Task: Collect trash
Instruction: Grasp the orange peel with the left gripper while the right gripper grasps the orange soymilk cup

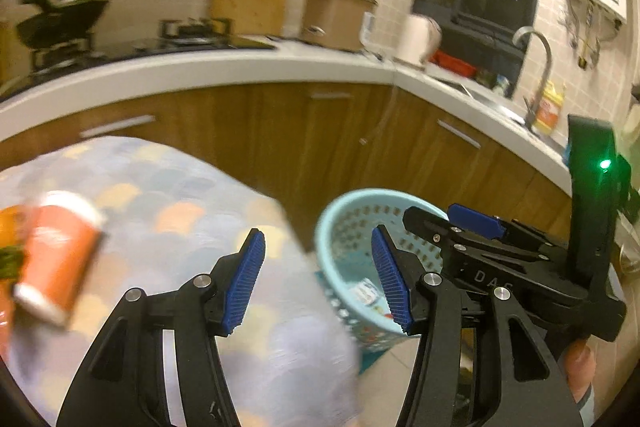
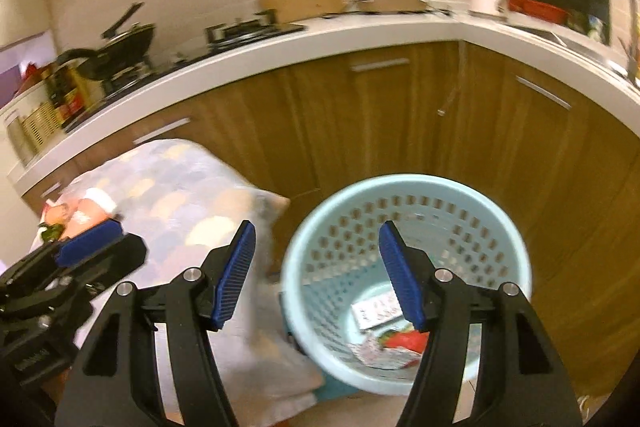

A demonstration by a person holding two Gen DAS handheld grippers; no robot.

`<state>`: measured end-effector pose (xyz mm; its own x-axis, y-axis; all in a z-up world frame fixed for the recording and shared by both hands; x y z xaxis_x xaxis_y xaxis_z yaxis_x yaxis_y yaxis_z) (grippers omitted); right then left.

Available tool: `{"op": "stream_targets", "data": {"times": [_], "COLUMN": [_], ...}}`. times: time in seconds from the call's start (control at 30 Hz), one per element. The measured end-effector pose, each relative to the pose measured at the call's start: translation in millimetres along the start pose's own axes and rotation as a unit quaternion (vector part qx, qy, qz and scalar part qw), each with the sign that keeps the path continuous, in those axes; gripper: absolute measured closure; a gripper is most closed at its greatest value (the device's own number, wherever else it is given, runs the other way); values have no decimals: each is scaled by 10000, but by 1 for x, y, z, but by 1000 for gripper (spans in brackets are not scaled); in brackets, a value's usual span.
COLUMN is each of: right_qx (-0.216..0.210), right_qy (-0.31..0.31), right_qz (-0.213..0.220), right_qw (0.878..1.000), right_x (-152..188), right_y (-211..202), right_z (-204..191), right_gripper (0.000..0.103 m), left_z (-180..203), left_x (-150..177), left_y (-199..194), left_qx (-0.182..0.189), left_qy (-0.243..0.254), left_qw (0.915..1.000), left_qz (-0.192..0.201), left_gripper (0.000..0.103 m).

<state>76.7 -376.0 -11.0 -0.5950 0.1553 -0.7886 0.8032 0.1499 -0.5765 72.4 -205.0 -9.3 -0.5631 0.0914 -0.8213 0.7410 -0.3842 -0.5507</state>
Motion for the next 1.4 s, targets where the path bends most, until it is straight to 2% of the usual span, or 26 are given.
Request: {"op": "stream_targets", "data": {"times": [0.23, 0.53, 0.6, 0.7, 0.83, 0.97, 1.07, 1.13, 1.17, 1.2, 1.23, 1.3, 1.4], "right_qx": [-433, -978, -1127, -1236, -1344, -1480, -1596, -1733, -1740, -1737, -1758, -1836, -1875], "right_qy": [-499, -1098, -1177, -1245, -1238, -973, -785, -658, -628, -608, -579, -478, -390], "right_qz": [-47, -177, -215, -295, -488, -812, -1161, -1231, -1252, -1277, -1321, -1458, -1631], "right_qw": [9978, 9890, 9864, 9840, 9820, 9808, 9772, 9749, 9747, 9746, 9738, 9710, 9679], "right_x": [-5, 2, 6, 9, 17, 26, 31, 29, 27, 25, 24, 24, 29], "right_y": [17, 40, 44, 52, 64, 80, 95, 99, 101, 103, 105, 110, 117], "right_z": [-75, -176, -195, -217, -235, -243, -245, -248, -251, -253, -256, -261, -270], "right_gripper": [43, 43, 43, 43, 43, 43, 43, 42, 42, 41, 40, 37, 37], "left_z": [-86, -201, -220, -251, -284, -301, -303, -300, -298, -297, -297, -299, -300], "left_x": [1, 4, 5, 7, 7, 9, 10, 11, 11, 12, 14, 16, 20], "left_y": [-66, -118, -120, -113, -78, -52, -40, -36, -36, -35, -34, -38, -42], "left_qx": [-734, -1634, -1732, -1782, -1728, -1642, -1460, -1456, -1489, -1524, -1530, -1339, -1166], "left_qy": [-651, -1254, -1295, -1331, -1284, -1319, -1293, -1203, -1157, -1121, -1105, -1204, -1300], "left_qw": [9943, 9767, 9746, 9744, 9760, 9755, 9785, 9798, 9800, 9800, 9802, 9826, 9842], "left_qz": [426, 600, 581, 334, -317, -640, -677, -662, -630, -619, -600, -459, -291], "left_gripper": [50, 47, 45, 39, 37, 32, 32, 35, 41, 50, 54, 64, 73]}}
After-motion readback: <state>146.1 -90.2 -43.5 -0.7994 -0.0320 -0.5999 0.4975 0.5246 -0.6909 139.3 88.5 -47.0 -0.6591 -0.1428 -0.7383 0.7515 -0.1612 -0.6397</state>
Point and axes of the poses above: each gripper's, at about its wrist camera, not at the fingertips, and y roughly the way its jaws point, z to its right, x to its underside, the point moved 2 cm from there along y, roughly the way its jaws point, and after that the axes turned 4 degrees about -x, right-handed, at the moved point
